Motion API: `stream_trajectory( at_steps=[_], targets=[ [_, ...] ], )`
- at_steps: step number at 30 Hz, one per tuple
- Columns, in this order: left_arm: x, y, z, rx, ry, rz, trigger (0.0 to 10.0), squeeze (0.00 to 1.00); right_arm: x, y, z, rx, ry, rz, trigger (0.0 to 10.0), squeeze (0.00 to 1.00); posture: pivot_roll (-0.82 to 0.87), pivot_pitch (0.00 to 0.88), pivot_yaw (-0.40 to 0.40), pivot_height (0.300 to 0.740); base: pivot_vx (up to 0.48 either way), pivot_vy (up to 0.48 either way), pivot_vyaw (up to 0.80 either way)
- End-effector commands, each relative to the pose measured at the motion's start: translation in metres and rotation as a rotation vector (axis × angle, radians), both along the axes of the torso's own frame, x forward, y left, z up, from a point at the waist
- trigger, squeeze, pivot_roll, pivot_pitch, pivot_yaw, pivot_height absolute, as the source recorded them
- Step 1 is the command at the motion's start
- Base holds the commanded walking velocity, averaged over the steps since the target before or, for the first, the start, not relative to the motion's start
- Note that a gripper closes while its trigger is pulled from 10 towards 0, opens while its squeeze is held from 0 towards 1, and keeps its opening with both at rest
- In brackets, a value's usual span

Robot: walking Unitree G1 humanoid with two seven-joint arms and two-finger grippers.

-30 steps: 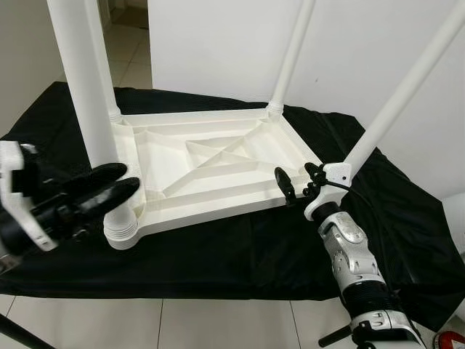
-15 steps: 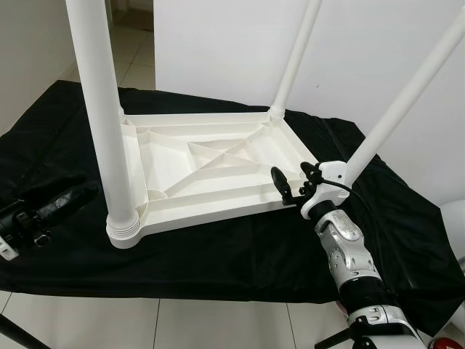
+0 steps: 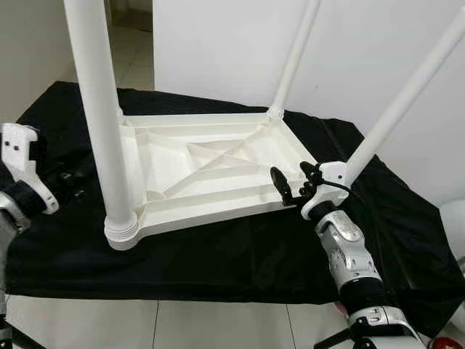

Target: Building children table

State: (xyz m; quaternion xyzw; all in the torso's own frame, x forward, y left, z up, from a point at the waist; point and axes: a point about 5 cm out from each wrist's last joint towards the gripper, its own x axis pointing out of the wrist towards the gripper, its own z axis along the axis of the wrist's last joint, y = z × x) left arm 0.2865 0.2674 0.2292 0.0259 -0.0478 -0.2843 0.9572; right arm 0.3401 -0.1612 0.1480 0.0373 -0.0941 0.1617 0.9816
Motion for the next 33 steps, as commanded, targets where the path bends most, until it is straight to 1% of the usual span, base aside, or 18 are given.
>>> stream_trajectory(
  at_steps=[1, 3, 4, 5, 6, 8, 10, 11, 12, 13, 14, 16, 17, 20, 25, 26, 29, 33],
  targets=[
    [0.006, -0.020, -0.005, 0.032, 0.003, -0.061, 10.0, 0.00, -0.003, -0.006, -0.002, -0.005, 0.002, -0.022, 10.0, 0.00, 0.04, 0.000, -0.123, 0.740, 0.000, 0.000, 0.00],
    [0.007, -0.038, -0.006, 0.044, -0.005, -0.111, 10.0, 0.00, -0.004, -0.008, -0.004, -0.009, 0.006, -0.030, 10.0, 0.00, 0.04, 0.000, -0.122, 0.740, 0.000, 0.000, 0.00],
    [0.007, -0.038, -0.006, 0.044, -0.005, -0.111, 10.0, 0.00, -0.004, -0.008, -0.004, -0.009, 0.006, -0.030, 10.0, 0.00, 0.04, 0.000, -0.122, 0.740, 0.000, 0.000, 0.00],
    [0.006, -0.044, -0.007, 0.048, -0.005, -0.128, 10.0, 0.00, -0.005, -0.009, -0.004, -0.010, 0.008, -0.036, 10.0, 0.00, 0.04, 0.000, -0.120, 0.740, 0.000, 0.000, 0.00],
    [0.001, -0.054, -0.008, 0.054, -0.005, -0.166, 10.0, 0.00, -0.004, -0.010, -0.005, -0.020, 0.016, -0.065, 10.0, 0.00, 0.04, 0.000, -0.118, 0.740, 0.000, 0.000, 0.00],
    [-0.005, -0.067, -0.010, 0.060, -0.010, -0.207, 10.0, 0.00, -0.001, -0.012, -0.007, -0.034, 0.034, -0.127, 10.0, 0.00, 0.04, 0.000, -0.122, 0.740, 0.000, 0.000, 0.00],
    [-0.008, -0.074, -0.012, 0.049, 0.001, -0.225, 10.0, 0.00, 0.002, -0.015, -0.010, -0.040, 0.058, -0.201, 10.0, 0.00, 0.04, 0.000, -0.122, 0.740, 0.000, 0.000, 0.00],
    [-0.008, -0.074, -0.012, 0.049, 0.001, -0.225, 10.0, 0.00, 0.002, -0.015, -0.010, -0.040, 0.058, -0.201, 10.0, 0.00, 0.04, 0.000, -0.122, 0.740, 0.000, 0.000, 0.00],
    [-0.010, -0.079, -0.012, 0.049, -0.003, -0.236, 10.0, 0.00, 0.003, -0.016, -0.012, -0.052, 0.071, -0.246, 10.0, 0.00, 0.04, 0.000, -0.125, 0.740, 0.000, 0.000, 0.00],
    [-0.010, -0.079, -0.012, 0.049, -0.003, -0.236, 10.0, 0.00, 0.003, -0.016, -0.012, -0.052, 0.071, -0.246, 10.0, 0.00, 0.04, 0.000, -0.125, 0.740, 0.000, 0.000, 0.00],
    [-0.013, -0.084, -0.013, 0.044, -0.001, -0.255, 10.0, 0.00, 0.004, -0.017, -0.016, -0.080, 0.087, -0.293, 10.0, 0.00, 0.05, 0.000, -0.128, 0.740, 0.000, 0.000, 0.00],
    [-0.019, -0.097, -0.013, 0.030, -0.008, -0.294, 10.0, 0.00, 0.007, -0.018, -0.029, -0.104, 0.167, -0.399, 10.0, 0.00, 0.06, 0.000, -0.141, 0.740, 0.000, 0.000, 0.00],
    [-0.019, -0.097, -0.013, 0.030, -0.008, -0.294, 10.0, 0.00, 0.007, -0.018, -0.029, -0.104, 0.167, -0.399, 10.0, 0.00, 0.06, 0.000, -0.141, 0.740, 0.000, 0.000, 0.00],
    [-0.025, -0.113, -0.011, 0.017, -0.020, -0.323, 10.0, 0.00, 0.009, -0.021, -0.046, -0.099, 0.271, -0.492, 10.0, 0.00, 0.06, 0.000, -0.145, 0.740, 0.000, 0.000, 0.00],
    [-0.026, -0.118, -0.010, -0.005, -0.020, -0.328, 10.0, 0.00, 0.011, -0.024, -0.052, -0.071, 0.323, -0.563, 10.0, 0.00, 0.07, 0.000, -0.146, 0.740, 0.000, 0.000, 0.00],
    [-0.027, -0.122, -0.010, -0.012, -0.025, -0.339, 10.0, 0.00, 0.014, -0.022, -0.054, -0.046, 0.347, -0.588, 10.0, 0.00, 0.07, 0.000, -0.146, 0.740, 0.000, 0.000, 0.00],
    [-0.027, -0.125, -0.009, -0.015, -0.027, -0.340, 10.0, 0.00, 0.016, -0.018, -0.055, -0.029, 0.359, -0.584, 10.0, 0.00, 0.07, 0.000, -0.146, 0.740, 0.000, 0.000, 0.00],
    [-0.025, -0.129, -0.007, -0.011, -0.036, -0.340, 10.0, 0.00, 0.021, -0.010, -0.057, 0.061, 0.406, -0.557, 10.0, 0.00, 0.08, 0.000, -0.147, 0.740, 0.000, 0.000, 0.00]
  ],
)
